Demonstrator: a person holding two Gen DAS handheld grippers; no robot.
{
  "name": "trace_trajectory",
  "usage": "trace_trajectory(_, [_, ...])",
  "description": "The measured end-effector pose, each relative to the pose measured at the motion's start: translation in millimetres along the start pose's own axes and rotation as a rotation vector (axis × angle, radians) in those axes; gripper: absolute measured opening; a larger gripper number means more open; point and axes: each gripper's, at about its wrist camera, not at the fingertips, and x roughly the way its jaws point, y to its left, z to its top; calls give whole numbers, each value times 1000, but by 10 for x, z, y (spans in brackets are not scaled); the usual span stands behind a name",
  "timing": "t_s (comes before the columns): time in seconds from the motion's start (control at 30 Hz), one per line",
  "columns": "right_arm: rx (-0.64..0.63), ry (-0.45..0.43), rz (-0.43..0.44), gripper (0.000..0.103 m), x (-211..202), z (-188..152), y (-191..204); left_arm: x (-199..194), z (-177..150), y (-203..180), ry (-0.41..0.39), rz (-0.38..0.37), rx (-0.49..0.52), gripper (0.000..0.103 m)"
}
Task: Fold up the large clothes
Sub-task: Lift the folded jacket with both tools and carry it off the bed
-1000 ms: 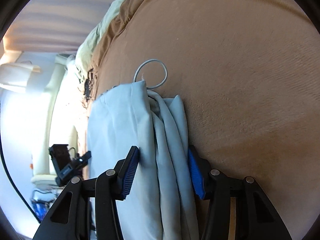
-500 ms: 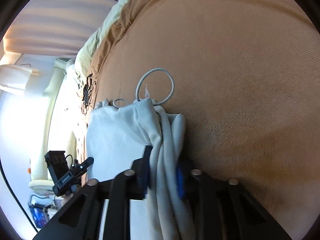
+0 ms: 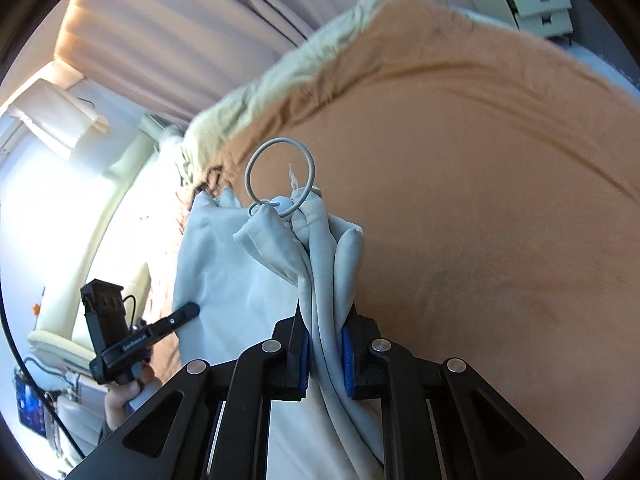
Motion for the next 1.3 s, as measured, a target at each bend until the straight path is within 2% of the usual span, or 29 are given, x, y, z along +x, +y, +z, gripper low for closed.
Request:
trace_trajectory(0.2, [1,-110,24,13,-549,-188,152,-428,-105,-388,-91,-32,30,11])
trace_trajectory(0.33, [-9,-176,20,13,-933,-268,214,-595,-176,-749,-129,-86,68,10])
trace_trajectory(0.6, [-31,-300,-31,13,-1729,-288,266,-637,-345,-1491,-171,-186,108,10])
trace_trajectory(0.97, [-27,-388,-166,13,-2798,-200,-70,-287,-530,-2549,-136,-288,112,10])
trace_trajectory(1.07, [-16,-400,-199,13,-3018,-170,-229,-151,-558,-2728,-96,-323,79,10])
trace_trajectory(1.3, [24,-428,-272,13,-3421,-146,-556,238,-526,-3122,-30,-368,123,10])
